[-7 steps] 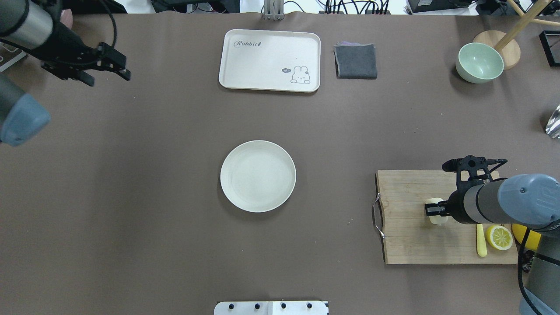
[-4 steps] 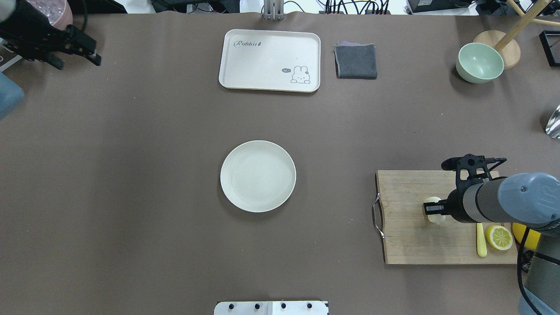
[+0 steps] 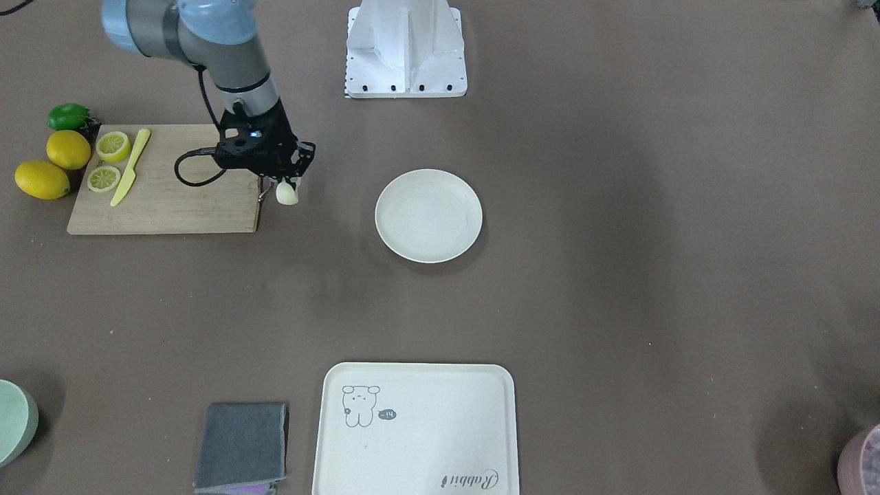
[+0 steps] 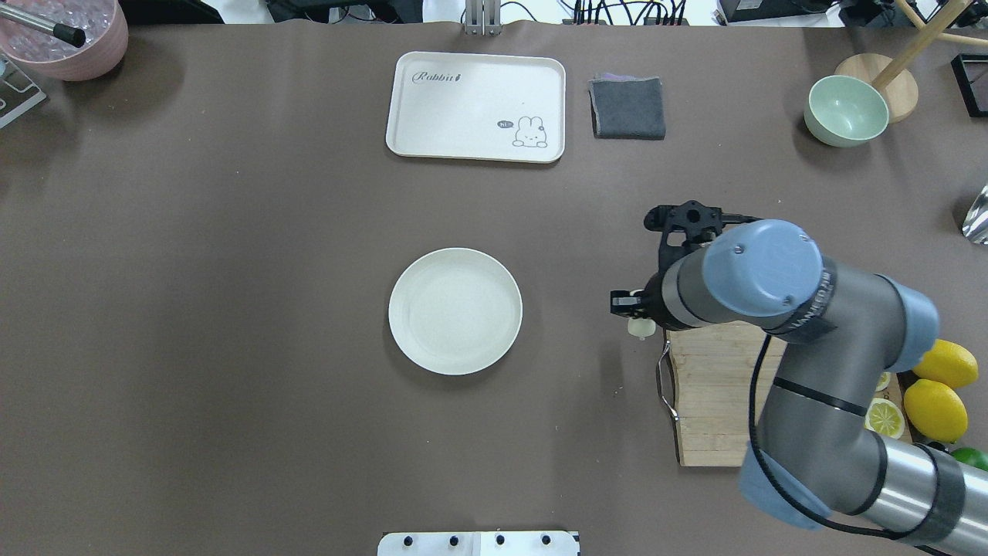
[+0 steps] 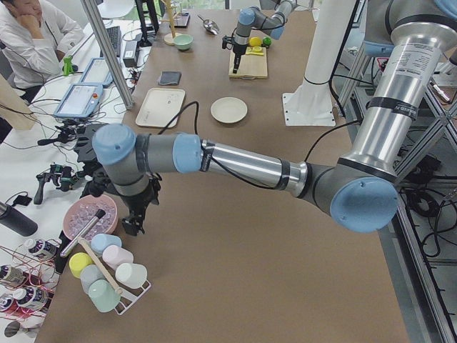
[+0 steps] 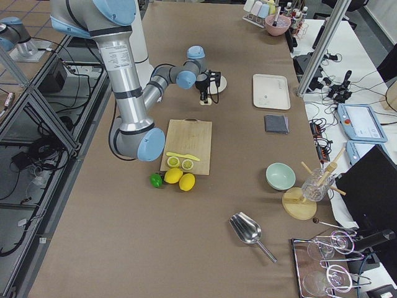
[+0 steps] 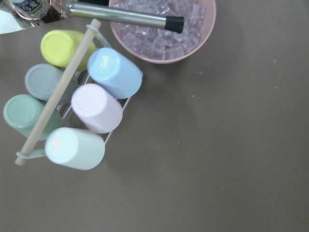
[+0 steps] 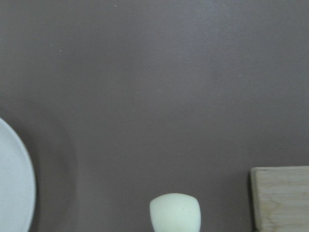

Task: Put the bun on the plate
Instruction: 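Carry the pale bun with the right gripper over the white plate, then lower the bun onto the white plate and open the right gripper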

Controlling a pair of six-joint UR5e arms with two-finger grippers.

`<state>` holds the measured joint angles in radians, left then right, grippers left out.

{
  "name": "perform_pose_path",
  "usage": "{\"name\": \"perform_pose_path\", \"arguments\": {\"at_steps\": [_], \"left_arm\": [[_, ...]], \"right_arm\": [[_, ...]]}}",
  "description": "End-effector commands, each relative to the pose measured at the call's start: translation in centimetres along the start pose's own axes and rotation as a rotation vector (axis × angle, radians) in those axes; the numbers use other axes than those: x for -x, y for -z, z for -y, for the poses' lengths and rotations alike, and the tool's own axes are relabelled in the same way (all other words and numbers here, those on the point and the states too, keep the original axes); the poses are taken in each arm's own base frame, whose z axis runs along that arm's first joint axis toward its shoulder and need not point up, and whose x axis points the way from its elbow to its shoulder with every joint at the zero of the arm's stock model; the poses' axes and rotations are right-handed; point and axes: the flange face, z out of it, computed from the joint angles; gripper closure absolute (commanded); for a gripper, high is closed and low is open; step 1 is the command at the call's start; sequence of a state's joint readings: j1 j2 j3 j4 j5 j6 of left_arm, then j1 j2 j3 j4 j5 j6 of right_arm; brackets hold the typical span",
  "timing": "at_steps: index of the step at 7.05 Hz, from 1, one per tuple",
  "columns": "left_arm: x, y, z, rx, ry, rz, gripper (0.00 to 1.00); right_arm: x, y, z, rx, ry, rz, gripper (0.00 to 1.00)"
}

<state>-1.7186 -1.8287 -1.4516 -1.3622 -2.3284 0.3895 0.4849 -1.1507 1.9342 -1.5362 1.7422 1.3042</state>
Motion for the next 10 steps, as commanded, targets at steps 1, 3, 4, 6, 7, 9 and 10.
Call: {"name": "perform_pose_path", "arguments": {"at_steps": [1,3,4,6,7,9,10], "left_arm": [[3.3,-5.2,-7.3,-0.061,0.053,0.023,0.02],[2.9,-5.1,-7.5,-0.071,0.069,0.024,0.02],[2.7,-5.0,-7.1,-0.073,0.067,0.024,0.02],[2.7,-5.2,-7.1,-0.07,0.069,0.022,0.02],[2.6,-5.2,-7.0,-0.069,0.067,0.021,0.02],[2.7,-5.4,-7.3,-0.067,0.069,0.021,0.02],[2.7,-5.5,-7.4,-0.066,0.07,0.02,0.02]], "right_arm": [[7.6,0.1,-1.8,0.0,-0.031,0.016,0.98],[13.0,-1.2,-2.6,-0.019,-0.04,0.016,0.92],[17.5,-2.1,-2.1,-0.016,-0.069,0.009,0.81],[19.3,-3.3,-2.5,-0.056,-0.053,-0.012,0.01],[19.3,-3.7,-2.8,-0.07,-0.044,0.004,0.0],[19.4,-3.6,-2.8,-0.07,-0.047,0.008,0.0],[19.6,-3.5,-2.8,-0.071,-0.047,0.013,0.0]]}}
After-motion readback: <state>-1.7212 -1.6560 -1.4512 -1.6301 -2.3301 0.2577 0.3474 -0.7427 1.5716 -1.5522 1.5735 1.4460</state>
